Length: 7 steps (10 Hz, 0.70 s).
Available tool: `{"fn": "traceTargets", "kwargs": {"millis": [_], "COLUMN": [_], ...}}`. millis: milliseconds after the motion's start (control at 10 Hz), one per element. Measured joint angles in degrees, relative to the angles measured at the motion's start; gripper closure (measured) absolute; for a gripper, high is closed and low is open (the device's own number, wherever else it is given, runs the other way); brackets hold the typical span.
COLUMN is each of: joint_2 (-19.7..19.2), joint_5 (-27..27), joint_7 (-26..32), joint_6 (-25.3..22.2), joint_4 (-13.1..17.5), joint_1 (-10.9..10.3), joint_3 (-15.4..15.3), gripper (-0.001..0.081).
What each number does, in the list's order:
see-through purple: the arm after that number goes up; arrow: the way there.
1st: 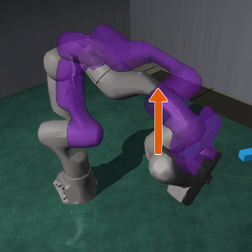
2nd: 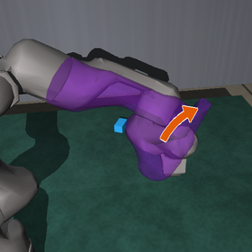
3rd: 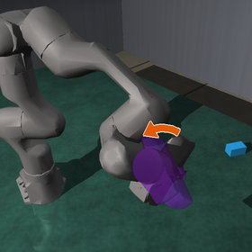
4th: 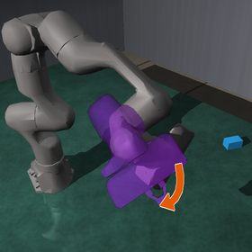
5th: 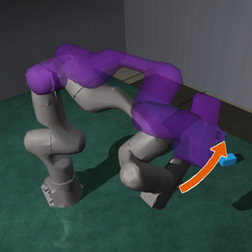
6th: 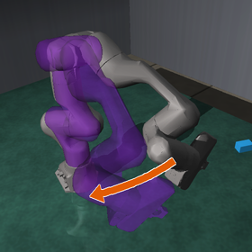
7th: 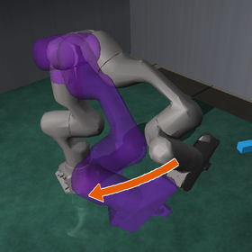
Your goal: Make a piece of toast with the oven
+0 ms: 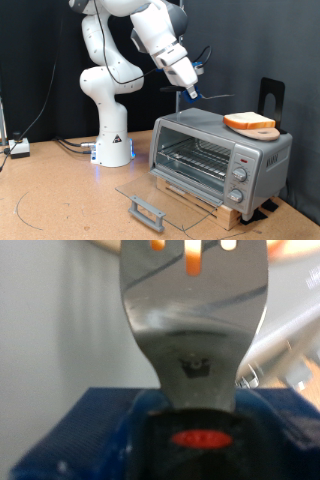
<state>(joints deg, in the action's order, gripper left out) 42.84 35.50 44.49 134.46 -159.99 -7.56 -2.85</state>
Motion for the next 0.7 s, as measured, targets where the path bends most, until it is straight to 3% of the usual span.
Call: {"fn": "traceTargets", "kwargs": {"millis": [300, 700], "joint_2": [0.0, -0.01], "joint_5": [-4.27, -10.78], "joint_7": [0.24, 5.78], "joint_6": [-4.11, -17.79], "joint_4": [0.92, 4.69], "joint_1": [5.77, 9.95], "joint_3": [3.44, 11.88], "gripper": [0.0412, 0.0412]}}
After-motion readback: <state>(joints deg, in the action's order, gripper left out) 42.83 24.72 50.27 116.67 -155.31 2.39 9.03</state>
